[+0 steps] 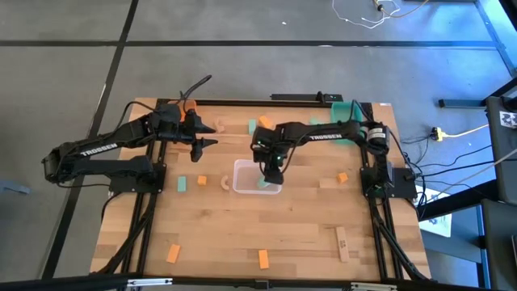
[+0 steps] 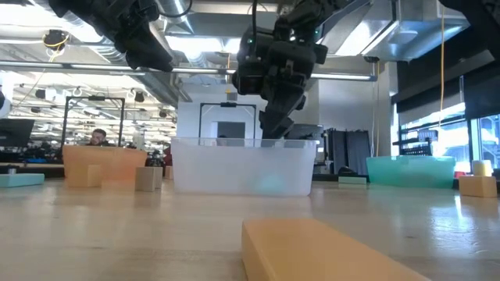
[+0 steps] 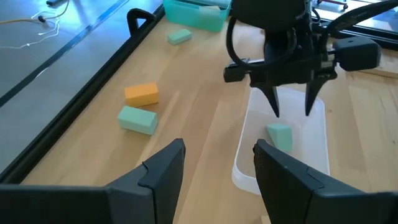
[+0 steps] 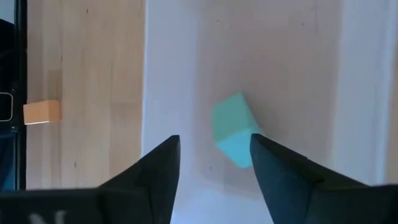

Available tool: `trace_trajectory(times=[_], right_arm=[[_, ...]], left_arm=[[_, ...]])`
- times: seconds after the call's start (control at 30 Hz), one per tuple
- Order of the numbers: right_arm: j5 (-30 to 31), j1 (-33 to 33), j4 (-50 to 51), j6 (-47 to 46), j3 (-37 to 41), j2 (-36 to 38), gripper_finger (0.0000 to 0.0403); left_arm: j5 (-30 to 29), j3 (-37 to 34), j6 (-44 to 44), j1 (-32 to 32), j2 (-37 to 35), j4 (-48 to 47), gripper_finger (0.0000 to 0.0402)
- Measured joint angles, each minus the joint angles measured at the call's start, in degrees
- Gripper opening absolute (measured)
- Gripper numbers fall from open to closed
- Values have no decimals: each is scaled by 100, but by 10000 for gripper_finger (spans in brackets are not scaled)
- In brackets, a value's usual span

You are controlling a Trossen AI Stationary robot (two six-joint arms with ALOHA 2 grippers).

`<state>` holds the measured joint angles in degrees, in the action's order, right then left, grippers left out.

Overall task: Sort & place blocks by color
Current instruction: Put the light brown block into the orange bin

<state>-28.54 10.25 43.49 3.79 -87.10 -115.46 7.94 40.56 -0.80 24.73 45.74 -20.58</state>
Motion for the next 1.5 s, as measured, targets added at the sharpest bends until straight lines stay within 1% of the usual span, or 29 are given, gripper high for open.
trace_trajectory(times=[0.07, 0.17, 0.27, 0.4, 0.43, 0.57, 0.63, 0.7, 0.83, 0.93, 1.0, 1.1, 1.17, 1.27, 1.33, 1.5], right_arm=[[56, 83, 163, 94, -120, 4, 196], [456, 254, 528, 15, -509, 14, 197], [934, 440, 758, -369, -940, 22, 198], [1051, 639, 724, -1027, -1511, 22, 199], [1161, 668, 725, -1180, -1630, 25, 199], [2268, 830, 728, -1906, -1993, 26, 197], [2642, 972, 708, -2196, -2030, 31, 193], [2868, 1121, 776, -2365, -2032, 31, 189], [2881, 1405, 1105, -2394, -2032, 31, 180], [2773, 1615, 1291, -2102, -2032, 31, 176], [2594, 1750, 1368, -1875, -2032, 31, 175], [2348, 1934, 1482, -1714, -2032, 31, 175], [2288, 2045, 1554, -1584, -2032, 31, 175], [2271, 2211, 1671, -1329, -2032, 31, 174], [2281, 2318, 1777, -1149, -2032, 30, 174], [2286, 2558, 2100, -923, -2032, 29, 174]], left_arm=[[-2, 0, 0, 0, -2, 2, 183], [-9, 0, -1, 0, 0, 2, 183], [-165, 0, -24, -2, 0, 2, 183], [-424, 0, -55, -2, 0, 2, 183], [-485, -1, -57, -2, 0, 2, 183], [-637, 0, -58, 0, -1, 2, 183], [-742, 0, -130, -2, 0, 4, 183], [-898, 0, -276, 0, 0, 2, 183], [-1219, 0, -751, -2, 0, 4, 183], [-1547, 19, -798, 0, 1, -19, 183], [-1691, 158, -919, -1, 22, -58, 183], [-1796, 545, -1067, 44, 292, -226, 182], [-1798, 864, -1001, 70, 550, -687, 182], [-1788, 1408, -588, 66, 1038, -1201, 182], [-1789, 1713, -572, 96, 1422, -1737, 182], [-1691, 2483, -1541, 405, 2392, -2302, 182]])
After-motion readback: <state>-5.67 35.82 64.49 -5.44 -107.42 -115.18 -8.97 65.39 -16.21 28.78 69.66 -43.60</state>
